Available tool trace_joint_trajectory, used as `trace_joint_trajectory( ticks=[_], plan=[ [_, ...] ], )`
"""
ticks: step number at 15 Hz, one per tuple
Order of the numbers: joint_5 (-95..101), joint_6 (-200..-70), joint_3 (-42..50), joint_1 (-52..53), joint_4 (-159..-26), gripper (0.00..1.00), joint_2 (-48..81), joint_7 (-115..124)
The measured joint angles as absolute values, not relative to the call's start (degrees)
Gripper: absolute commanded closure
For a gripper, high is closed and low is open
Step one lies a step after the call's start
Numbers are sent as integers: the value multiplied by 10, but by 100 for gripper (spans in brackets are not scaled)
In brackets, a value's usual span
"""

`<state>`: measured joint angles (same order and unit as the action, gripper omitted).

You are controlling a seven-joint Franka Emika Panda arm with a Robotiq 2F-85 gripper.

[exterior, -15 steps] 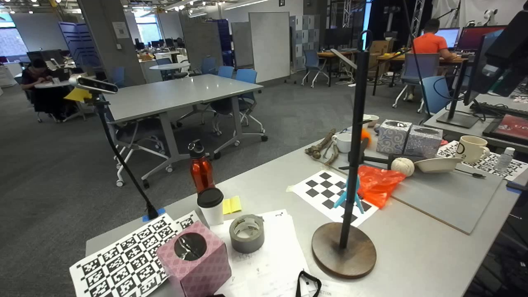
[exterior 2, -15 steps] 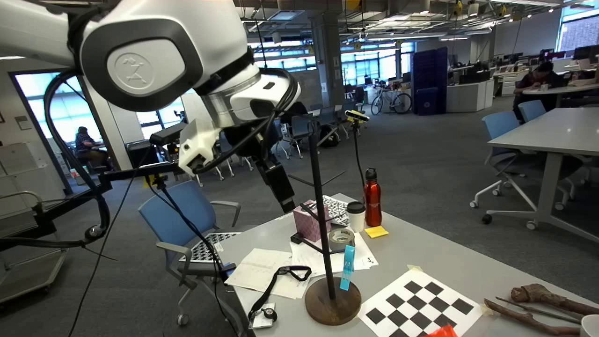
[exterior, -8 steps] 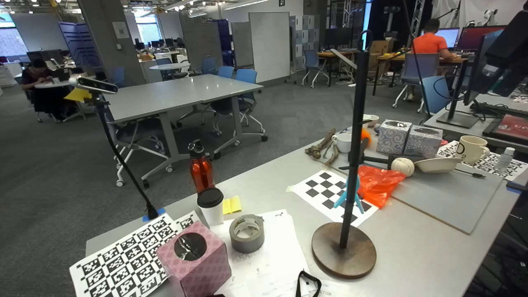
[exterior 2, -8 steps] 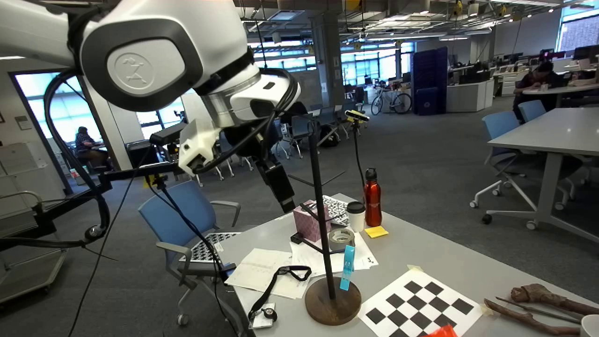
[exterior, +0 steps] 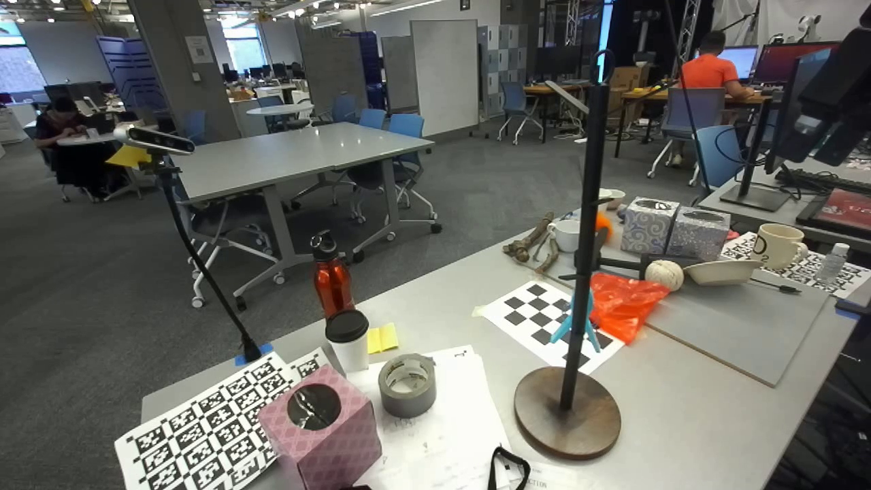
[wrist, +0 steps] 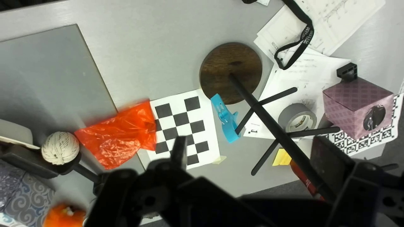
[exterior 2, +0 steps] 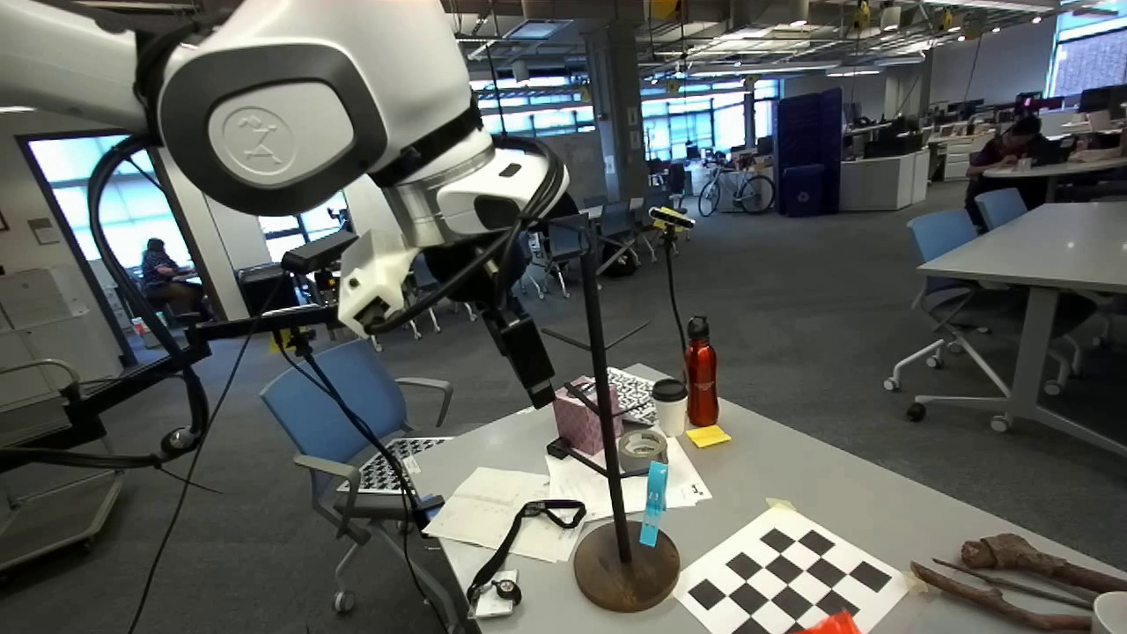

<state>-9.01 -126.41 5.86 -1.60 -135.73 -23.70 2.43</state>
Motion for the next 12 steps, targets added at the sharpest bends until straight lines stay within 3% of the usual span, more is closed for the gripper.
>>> trace_joint_trajectory(
  ticks=[12],
  plan=[
    [-92, -1247, 80, -31, -1417, 0, -203, -29]
  ],
)
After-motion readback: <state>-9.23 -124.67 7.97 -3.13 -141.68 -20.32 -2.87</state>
